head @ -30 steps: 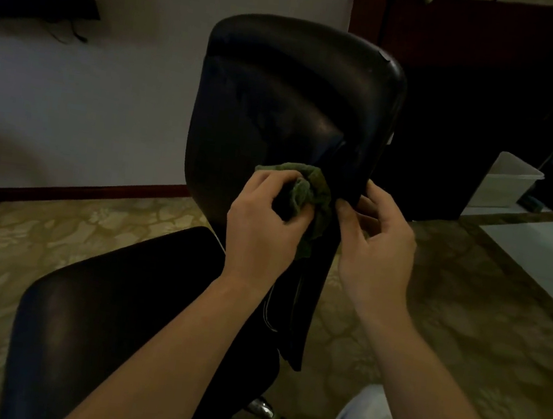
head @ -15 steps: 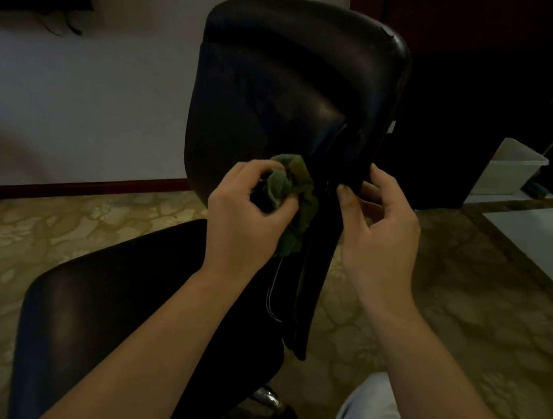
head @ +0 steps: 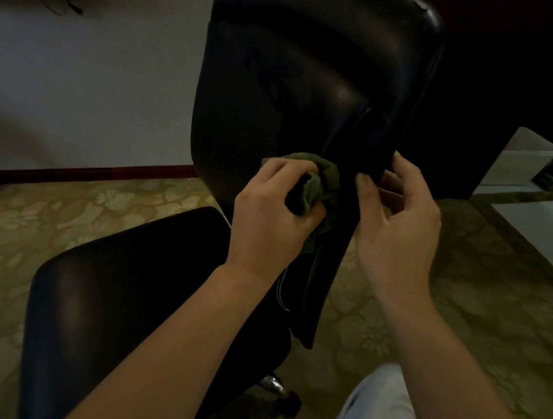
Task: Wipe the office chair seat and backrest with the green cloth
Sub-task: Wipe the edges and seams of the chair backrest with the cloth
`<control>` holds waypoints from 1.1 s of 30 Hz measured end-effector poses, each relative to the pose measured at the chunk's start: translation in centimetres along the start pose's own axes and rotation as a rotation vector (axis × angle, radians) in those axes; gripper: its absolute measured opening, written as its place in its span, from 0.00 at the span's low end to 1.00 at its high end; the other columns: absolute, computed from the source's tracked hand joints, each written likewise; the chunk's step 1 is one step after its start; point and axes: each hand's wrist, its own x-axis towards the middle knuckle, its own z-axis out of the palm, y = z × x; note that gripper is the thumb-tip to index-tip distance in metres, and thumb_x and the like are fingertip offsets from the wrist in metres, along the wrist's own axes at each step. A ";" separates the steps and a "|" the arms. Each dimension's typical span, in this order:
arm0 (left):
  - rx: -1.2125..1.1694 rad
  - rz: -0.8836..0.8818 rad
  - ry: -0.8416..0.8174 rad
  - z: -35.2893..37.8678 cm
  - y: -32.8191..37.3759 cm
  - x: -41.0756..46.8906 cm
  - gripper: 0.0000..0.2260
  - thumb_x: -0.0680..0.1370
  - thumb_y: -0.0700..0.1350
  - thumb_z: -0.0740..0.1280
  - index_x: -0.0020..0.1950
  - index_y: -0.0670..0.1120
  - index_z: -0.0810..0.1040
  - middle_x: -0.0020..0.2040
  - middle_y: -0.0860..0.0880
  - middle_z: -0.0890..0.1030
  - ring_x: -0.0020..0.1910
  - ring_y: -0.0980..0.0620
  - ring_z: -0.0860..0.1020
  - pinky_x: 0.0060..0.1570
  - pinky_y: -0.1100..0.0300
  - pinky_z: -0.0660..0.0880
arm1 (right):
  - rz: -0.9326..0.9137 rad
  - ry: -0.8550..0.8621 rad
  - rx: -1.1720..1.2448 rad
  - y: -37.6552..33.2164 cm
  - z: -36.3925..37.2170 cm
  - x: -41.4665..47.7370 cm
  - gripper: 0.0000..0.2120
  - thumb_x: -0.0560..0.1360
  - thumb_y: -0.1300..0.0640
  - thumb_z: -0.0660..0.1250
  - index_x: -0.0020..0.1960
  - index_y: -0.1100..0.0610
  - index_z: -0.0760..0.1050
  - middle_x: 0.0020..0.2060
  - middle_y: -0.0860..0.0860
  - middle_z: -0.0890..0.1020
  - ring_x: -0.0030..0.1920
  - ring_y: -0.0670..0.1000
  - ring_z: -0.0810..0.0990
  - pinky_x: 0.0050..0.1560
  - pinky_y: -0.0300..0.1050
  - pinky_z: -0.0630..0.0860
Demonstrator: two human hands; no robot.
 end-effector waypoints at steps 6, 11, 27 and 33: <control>0.003 -0.165 -0.048 -1.7 -2.5 -3.3 0.13 0.72 0.42 0.76 0.55 0.49 0.80 0.50 0.54 0.80 0.50 0.60 0.78 0.51 0.69 0.75 | 0.037 -0.073 0.006 0.5 -0.2 -1.1 0.20 0.79 0.57 0.67 0.70 0.49 0.70 0.56 0.44 0.79 0.56 0.41 0.79 0.54 0.38 0.79; -0.039 -0.206 0.007 -2.5 -2.8 -3.5 0.13 0.75 0.41 0.74 0.59 0.49 0.81 0.52 0.55 0.81 0.53 0.61 0.79 0.55 0.66 0.77 | 0.079 -0.117 -0.052 2.1 0.1 -2.5 0.20 0.79 0.57 0.67 0.70 0.51 0.69 0.57 0.46 0.78 0.56 0.42 0.79 0.56 0.47 0.80; 0.071 -0.073 0.013 0.3 -0.1 -2.0 0.18 0.74 0.41 0.75 0.63 0.46 0.79 0.59 0.51 0.77 0.58 0.59 0.75 0.61 0.71 0.72 | 0.112 -0.099 0.023 3.1 0.5 -3.0 0.17 0.80 0.55 0.67 0.67 0.49 0.70 0.58 0.48 0.78 0.55 0.40 0.78 0.50 0.34 0.79; 0.035 -0.278 -0.066 -0.3 -1.7 -5.3 0.17 0.73 0.41 0.75 0.61 0.50 0.80 0.56 0.57 0.78 0.55 0.63 0.76 0.57 0.73 0.73 | 0.081 -0.112 0.026 3.1 0.2 -2.9 0.15 0.80 0.57 0.66 0.64 0.46 0.70 0.56 0.49 0.78 0.55 0.42 0.79 0.50 0.31 0.77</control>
